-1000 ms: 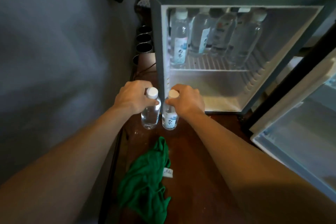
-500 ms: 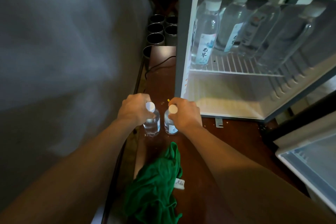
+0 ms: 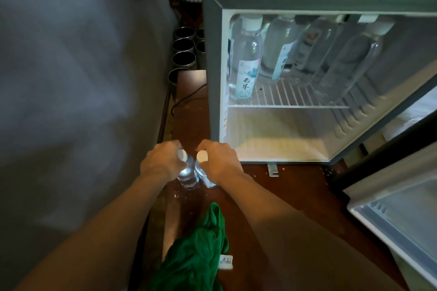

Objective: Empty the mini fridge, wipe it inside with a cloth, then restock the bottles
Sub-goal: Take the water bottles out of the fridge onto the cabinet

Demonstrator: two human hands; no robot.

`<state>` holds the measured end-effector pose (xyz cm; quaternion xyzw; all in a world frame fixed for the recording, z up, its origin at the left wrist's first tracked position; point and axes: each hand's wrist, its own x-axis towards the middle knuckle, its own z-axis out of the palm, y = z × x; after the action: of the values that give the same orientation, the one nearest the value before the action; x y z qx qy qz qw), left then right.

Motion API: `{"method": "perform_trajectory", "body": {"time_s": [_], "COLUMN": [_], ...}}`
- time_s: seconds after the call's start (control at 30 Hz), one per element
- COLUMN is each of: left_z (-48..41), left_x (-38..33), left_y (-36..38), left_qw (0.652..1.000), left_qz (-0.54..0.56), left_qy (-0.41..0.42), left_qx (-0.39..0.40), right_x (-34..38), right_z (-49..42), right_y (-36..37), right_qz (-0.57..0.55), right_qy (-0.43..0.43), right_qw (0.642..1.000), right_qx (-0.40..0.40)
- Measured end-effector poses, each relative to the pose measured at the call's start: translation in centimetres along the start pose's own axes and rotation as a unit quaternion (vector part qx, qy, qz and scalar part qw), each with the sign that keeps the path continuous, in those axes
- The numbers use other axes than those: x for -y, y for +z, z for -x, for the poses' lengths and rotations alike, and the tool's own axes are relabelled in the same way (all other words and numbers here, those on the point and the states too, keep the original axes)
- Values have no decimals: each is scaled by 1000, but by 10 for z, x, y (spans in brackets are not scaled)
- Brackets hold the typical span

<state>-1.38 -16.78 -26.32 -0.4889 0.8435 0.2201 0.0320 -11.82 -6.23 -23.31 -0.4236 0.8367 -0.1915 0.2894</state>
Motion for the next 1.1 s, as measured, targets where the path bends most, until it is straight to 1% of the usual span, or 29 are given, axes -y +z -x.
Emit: {"method": "perform_trajectory", "body": {"time_s": [0.17,0.23,0.33,0.5,0.63,0.67,0.77,0.87,0.93,1.03,1.1], "left_z": [4,5,9,4,8,10,13,15,16,15,14], "left_x": [14,18,23,25,25,24,22,16,15,17,18], "left_y": [-2,-2,-1,-2,-2,-4,-7,-8,-8,-9,-10], "left_qw": [999,999,1000,999,999,998,998,997,997,999,999], "left_qz": [-24,-36,-20,-38,-41,-37,-29,-28,-30,-13,-17], "left_qy": [23,27,2,0,26,36,63,65,59,31,20], "left_qx": [-17,-12,-13,-10,-21,-19,7,27,24,13,24], "right_x": [2,4,9,8,3,0,-9,-9,-6,-1,1], "right_z": [10,10,9,12,16,16,15,14,12,10,9], "right_y": [12,17,21,30,31,28,21,20,22,24,23], "right_qz": [-54,-42,-23,46,19,14,3,-52,-62,-41,-30], "right_qy": [-2,-13,-26,-52,-72,-69,-25,2,-3,-16,-30], "right_qw": [998,999,999,997,997,997,1000,998,997,998,998], "right_qx": [-21,-22,-16,29,31,26,-4,-40,-47,-49,-40]}}
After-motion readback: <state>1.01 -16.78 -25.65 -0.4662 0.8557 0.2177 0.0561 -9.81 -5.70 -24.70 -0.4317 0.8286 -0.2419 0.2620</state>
